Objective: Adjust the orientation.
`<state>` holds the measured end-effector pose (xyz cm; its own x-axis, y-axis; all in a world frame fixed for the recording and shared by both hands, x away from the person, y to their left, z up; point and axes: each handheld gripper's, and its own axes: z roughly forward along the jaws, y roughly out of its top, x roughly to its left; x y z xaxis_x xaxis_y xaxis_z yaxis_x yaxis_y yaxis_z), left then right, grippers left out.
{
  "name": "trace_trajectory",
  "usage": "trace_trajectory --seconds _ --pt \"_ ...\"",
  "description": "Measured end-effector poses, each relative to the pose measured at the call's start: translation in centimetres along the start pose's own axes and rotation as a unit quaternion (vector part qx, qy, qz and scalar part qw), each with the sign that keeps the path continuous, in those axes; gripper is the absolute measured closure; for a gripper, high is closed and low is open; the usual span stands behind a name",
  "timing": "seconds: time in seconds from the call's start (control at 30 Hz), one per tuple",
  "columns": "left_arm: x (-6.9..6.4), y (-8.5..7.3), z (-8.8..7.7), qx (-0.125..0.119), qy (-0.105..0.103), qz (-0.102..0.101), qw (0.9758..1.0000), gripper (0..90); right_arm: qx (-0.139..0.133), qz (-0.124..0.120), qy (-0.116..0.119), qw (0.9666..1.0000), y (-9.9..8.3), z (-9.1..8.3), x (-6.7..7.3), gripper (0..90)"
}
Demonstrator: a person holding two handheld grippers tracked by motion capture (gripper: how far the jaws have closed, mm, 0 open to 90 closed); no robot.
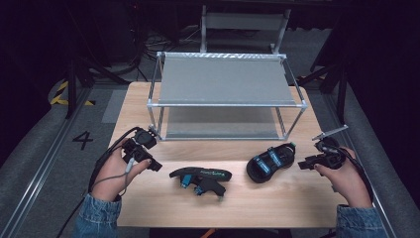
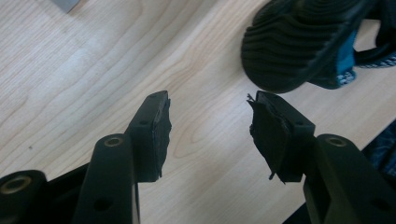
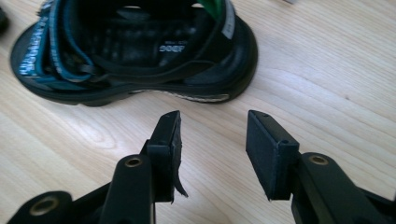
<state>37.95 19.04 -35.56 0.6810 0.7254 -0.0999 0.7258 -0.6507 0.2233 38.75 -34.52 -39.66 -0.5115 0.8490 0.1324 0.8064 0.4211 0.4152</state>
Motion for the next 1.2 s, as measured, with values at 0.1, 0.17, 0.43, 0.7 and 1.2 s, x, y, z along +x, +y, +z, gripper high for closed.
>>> trace_trajectory --seconds 0.1,0.17,0.43,0.7,1.2 --pt "-0.6 0.3 -0.1 -0.007 0.003 0.015 0.9999 48.7 0.0 0.004 -0.007 1.0 -0.2 -0.1 -0.3 55.9" --pt "-1.1 0.5 -0.2 -0.01 -0.004 0.024 0.9996 49.0 -0.001 0.006 -0.009 0.9999 -0.3 -0.2 -0.3 55.6" --pt "-2.6 1.4 -0.5 -0.028 -0.023 0.058 0.9977 49.2 0.0 0.011 -0.01 0.9999 -0.8 -0.2 -0.4 54.7" --pt "-4.1 2.8 0.4 -0.026 -0.032 0.093 0.9948 51.8 0.002 0.018 -0.01 0.9998 -1.2 -0.1 -0.5 54.3" --pt "-6.9 5.3 1.9 -0.049 -0.048 0.143 0.9874 75.8 0.013 0.039 -0.027 0.9988 -2.9 -0.2 -1.5 54.2"
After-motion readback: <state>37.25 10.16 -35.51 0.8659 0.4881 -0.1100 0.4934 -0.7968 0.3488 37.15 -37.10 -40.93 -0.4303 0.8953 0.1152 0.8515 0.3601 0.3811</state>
